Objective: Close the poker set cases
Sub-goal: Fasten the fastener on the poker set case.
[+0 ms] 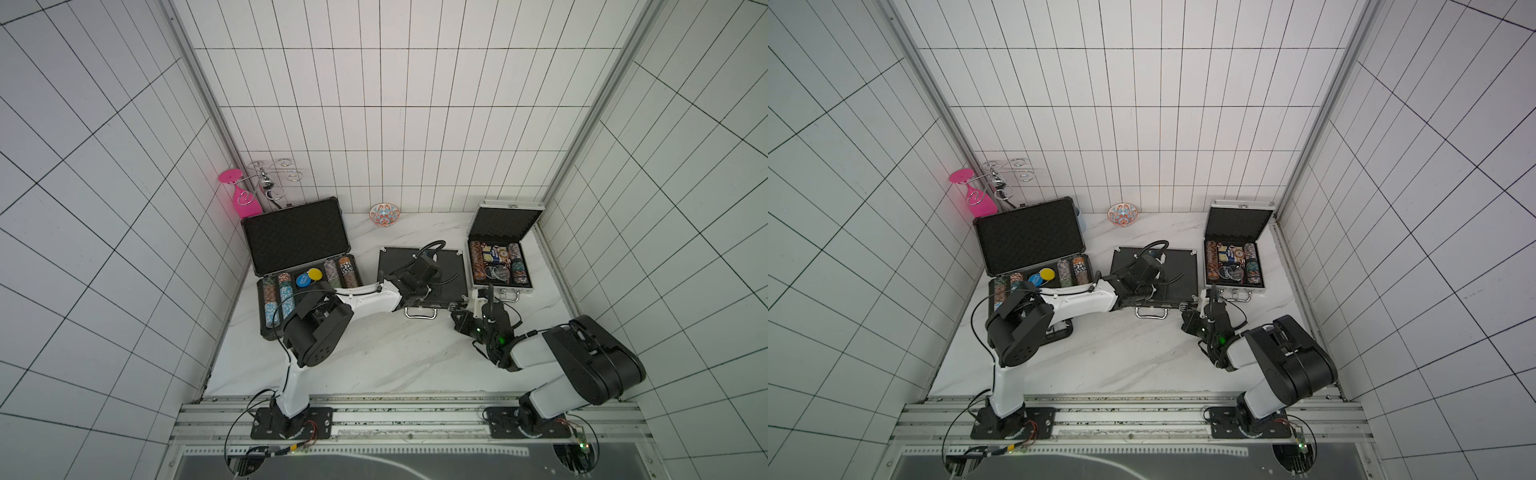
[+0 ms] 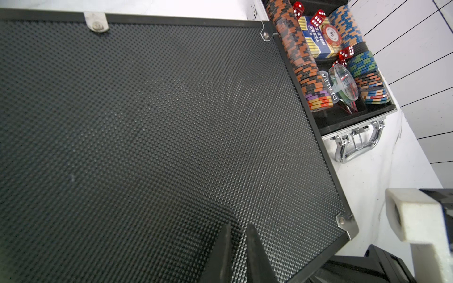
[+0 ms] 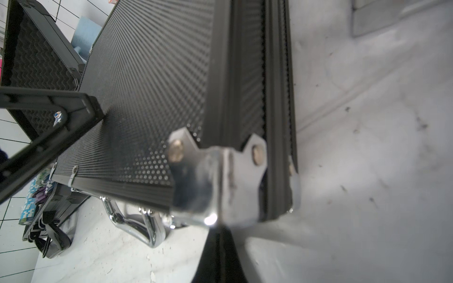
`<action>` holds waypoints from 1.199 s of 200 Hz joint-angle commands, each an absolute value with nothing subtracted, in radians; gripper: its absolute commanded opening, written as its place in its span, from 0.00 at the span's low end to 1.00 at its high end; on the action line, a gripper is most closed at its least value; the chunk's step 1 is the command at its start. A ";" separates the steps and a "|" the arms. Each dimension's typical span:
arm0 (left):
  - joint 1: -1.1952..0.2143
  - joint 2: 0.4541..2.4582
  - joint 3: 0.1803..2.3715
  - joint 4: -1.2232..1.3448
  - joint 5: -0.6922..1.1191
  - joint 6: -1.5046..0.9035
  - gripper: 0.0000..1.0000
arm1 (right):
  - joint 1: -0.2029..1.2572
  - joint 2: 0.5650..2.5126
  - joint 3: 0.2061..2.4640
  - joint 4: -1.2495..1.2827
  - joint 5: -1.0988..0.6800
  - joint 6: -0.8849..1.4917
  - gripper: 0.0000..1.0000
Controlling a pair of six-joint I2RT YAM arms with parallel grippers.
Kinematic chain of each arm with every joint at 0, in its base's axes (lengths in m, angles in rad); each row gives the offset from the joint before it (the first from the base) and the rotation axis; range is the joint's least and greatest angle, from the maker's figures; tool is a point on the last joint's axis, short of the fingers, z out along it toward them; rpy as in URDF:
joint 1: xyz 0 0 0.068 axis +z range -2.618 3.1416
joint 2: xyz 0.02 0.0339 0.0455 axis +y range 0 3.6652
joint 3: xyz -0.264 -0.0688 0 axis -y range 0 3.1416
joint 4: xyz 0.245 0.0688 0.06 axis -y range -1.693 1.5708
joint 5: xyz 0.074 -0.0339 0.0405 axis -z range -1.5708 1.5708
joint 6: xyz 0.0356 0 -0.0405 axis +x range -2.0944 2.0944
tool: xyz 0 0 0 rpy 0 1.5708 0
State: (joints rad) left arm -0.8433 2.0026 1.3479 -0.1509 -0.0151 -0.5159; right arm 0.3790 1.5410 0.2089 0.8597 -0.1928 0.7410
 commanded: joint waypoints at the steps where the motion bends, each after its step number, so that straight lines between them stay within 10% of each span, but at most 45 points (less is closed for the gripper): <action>1: -0.853 2.069 1.281 -0.304 0.003 -0.520 0.15 | 0.348 1.551 0.244 0.850 -0.126 0.743 0.05; 240: -0.809 2.039 1.144 -0.245 0.048 -0.542 0.13 | 0.375 1.459 0.172 0.923 -0.198 0.710 0.04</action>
State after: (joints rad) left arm -0.8112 1.9720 1.2091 0.0574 0.0441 -0.5312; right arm 0.3462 1.4776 0.1833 0.9195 -0.1925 0.7063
